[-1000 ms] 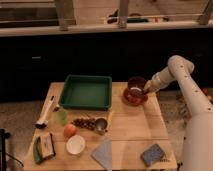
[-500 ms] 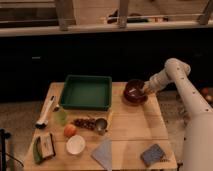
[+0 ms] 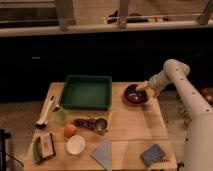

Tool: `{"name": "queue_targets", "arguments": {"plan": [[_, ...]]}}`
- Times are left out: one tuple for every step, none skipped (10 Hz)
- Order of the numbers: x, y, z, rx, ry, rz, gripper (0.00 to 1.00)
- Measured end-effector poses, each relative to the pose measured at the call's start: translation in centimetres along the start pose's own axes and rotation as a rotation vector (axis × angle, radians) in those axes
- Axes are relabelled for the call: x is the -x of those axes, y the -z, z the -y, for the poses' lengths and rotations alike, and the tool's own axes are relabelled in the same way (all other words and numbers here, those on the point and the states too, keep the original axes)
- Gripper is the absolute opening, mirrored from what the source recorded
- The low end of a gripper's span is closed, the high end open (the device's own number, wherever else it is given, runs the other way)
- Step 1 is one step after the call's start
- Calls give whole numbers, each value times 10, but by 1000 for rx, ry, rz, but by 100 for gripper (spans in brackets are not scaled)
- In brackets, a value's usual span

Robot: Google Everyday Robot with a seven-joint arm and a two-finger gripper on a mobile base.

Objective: Stack bowls into tray

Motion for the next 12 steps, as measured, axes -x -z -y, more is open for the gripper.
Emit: {"name": "queue_targets", "arguments": {"plan": [[0, 0, 1, -1, 5, 0, 80], [-1, -1, -1, -5, 9, -1, 80], [-1, -1, -4, -12, 19, 1, 80], [-1, -5, -5, -19, 32, 8, 80], [-1, -8, -6, -27, 42, 17, 80], [-3, -13, -8, -34, 55, 26, 80], [-5, -17, -9, -39, 61, 32, 80], [-7, -20, -10, -44, 67, 37, 80], [-8, -23, -12, -50, 70, 43, 80], [-11, -25, -13, -60, 74, 47, 80], [-13, -26, -12, -70, 77, 51, 80], [-14, -27, -11, -78, 80, 54, 80]]}}
